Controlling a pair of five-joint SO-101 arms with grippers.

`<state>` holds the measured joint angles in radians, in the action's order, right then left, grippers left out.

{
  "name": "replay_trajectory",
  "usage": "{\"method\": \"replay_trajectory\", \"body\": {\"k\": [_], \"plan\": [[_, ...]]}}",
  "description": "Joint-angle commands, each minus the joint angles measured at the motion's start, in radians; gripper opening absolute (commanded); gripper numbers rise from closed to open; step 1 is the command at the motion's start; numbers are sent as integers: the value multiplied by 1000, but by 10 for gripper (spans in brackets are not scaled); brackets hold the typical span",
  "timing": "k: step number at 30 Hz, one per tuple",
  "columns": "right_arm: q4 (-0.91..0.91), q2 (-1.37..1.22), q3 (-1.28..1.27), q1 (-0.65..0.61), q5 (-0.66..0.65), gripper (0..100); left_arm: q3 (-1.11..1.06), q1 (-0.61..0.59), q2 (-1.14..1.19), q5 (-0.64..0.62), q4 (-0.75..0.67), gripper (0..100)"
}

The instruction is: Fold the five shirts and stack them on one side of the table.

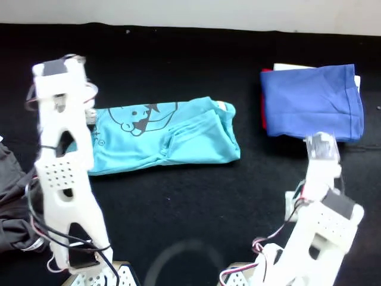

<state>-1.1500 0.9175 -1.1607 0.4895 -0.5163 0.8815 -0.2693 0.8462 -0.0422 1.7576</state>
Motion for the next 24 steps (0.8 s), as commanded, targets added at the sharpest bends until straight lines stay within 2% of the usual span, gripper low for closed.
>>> {"method": "replay_trajectory", "body": {"k": [1,9,15,20,23,24], "plan": [[165,62,-170,45,-12,109,-82,140,-225,-18,11,9],[430,130,-446,51,-6,106,-142,398,-452,-18,5,9],[432,220,-495,51,-5,106,-131,576,-469,-14,-11,9],[400,312,-536,50,-5,94,-119,673,-466,92,-166,9],[367,377,-553,47,-5,7,-119,714,-466,115,-264,9],[360,400,-562,45,-5,5,-119,723,-466,115,-287,9]]}}
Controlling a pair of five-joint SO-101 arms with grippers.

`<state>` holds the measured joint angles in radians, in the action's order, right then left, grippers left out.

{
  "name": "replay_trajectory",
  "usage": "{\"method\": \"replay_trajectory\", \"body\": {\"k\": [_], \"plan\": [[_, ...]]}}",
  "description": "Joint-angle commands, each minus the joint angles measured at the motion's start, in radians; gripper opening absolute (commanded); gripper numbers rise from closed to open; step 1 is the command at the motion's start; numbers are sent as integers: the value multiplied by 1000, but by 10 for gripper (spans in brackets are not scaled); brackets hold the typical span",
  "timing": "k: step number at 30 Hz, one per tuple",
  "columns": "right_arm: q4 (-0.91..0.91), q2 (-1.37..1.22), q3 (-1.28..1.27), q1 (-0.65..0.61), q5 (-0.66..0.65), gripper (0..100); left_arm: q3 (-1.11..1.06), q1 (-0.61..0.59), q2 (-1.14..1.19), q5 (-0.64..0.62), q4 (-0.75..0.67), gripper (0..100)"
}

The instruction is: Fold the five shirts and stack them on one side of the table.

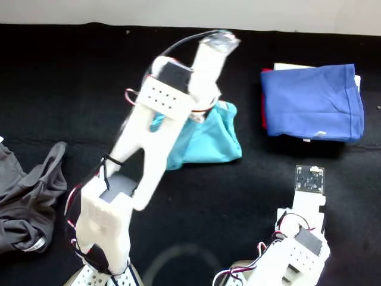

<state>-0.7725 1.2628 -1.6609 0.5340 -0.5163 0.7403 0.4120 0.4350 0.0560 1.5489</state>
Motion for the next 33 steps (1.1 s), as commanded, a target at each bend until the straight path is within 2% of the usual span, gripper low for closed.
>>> {"method": "replay_trajectory", "body": {"k": [1,8,17,22,24,30,33], "plan": [[-19,77,-71,1,-5,15,22,50,-54,17,-100,9],[-124,265,-113,-1,-5,15,27,56,15,15,-233,9],[-275,489,-145,-10,-5,15,27,110,183,18,-316,15],[-291,495,-143,-39,-5,15,27,101,199,15,-316,168],[-291,495,-143,-39,-5,15,30,88,193,15,-315,184],[-289,495,-143,-41,-5,15,153,30,111,18,-120,145],[-289,495,-143,-41,-5,15,163,10,114,18,9,28]]}}
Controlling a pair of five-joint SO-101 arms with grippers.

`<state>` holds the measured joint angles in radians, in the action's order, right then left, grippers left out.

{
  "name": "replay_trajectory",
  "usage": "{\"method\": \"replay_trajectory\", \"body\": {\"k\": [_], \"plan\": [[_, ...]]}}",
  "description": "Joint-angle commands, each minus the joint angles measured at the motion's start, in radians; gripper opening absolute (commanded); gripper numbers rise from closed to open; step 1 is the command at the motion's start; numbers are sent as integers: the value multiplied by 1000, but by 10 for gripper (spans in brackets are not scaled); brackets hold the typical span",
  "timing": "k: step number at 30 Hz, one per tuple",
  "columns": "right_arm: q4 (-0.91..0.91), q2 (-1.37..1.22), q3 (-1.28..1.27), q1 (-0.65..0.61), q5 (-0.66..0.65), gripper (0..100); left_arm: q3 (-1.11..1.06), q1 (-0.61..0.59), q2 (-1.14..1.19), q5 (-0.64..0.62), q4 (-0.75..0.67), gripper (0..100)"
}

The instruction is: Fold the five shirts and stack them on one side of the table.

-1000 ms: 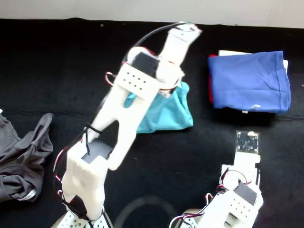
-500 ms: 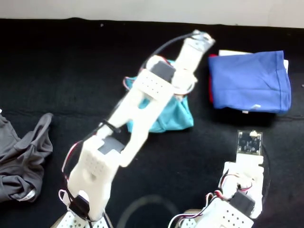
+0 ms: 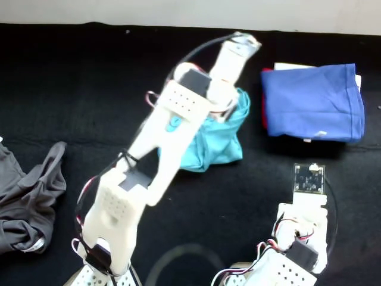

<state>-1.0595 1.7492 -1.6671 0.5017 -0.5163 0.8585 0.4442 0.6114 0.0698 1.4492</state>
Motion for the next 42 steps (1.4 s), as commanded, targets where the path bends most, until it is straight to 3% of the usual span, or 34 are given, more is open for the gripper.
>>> {"method": "replay_trajectory", "body": {"k": [1,13,24,28,36,42], "plan": [[-2,8,-137,-8,-5,15,27,-24,-45,3,133,0],[-2,8,-137,-12,-5,15,-13,15,216,2,11,10],[-1,8,-137,-12,-5,15,311,236,217,2,180,10],[-1,8,-137,-12,-5,15,435,176,225,6,238,10],[-1,8,-137,-12,-5,15,349,-76,286,3,247,10],[-1,8,-137,-12,-5,15,367,-84,432,2,247,10]]}}
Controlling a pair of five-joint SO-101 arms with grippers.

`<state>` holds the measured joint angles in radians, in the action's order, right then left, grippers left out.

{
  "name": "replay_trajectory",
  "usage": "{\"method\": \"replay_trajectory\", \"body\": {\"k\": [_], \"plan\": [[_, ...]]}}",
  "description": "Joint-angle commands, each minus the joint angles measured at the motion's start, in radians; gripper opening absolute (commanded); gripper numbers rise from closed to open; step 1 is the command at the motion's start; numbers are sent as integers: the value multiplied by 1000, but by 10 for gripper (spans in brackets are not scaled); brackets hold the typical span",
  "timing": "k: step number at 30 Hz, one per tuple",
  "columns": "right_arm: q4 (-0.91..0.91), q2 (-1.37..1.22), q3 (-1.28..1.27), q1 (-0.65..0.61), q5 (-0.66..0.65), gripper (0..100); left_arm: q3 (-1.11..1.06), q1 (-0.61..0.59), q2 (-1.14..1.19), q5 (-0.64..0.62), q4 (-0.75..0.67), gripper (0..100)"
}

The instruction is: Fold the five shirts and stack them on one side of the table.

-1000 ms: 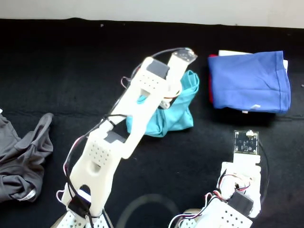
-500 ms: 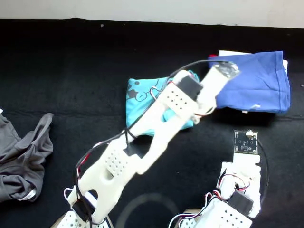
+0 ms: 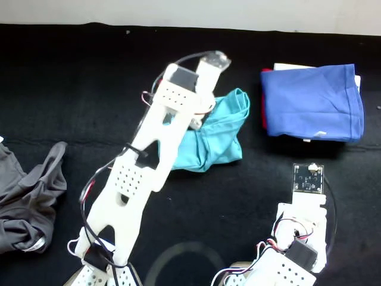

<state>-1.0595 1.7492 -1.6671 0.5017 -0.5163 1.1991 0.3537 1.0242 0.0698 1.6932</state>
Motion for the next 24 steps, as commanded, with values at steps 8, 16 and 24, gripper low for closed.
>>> {"method": "replay_trajectory", "body": {"k": [8,16,24], "plan": [[-1,8,-137,-12,-5,15,162,142,125,2,8,10],[-1,8,-137,-12,-5,15,312,240,101,0,48,10],[-1,8,-137,-12,-5,15,361,285,21,0,66,10]]}}
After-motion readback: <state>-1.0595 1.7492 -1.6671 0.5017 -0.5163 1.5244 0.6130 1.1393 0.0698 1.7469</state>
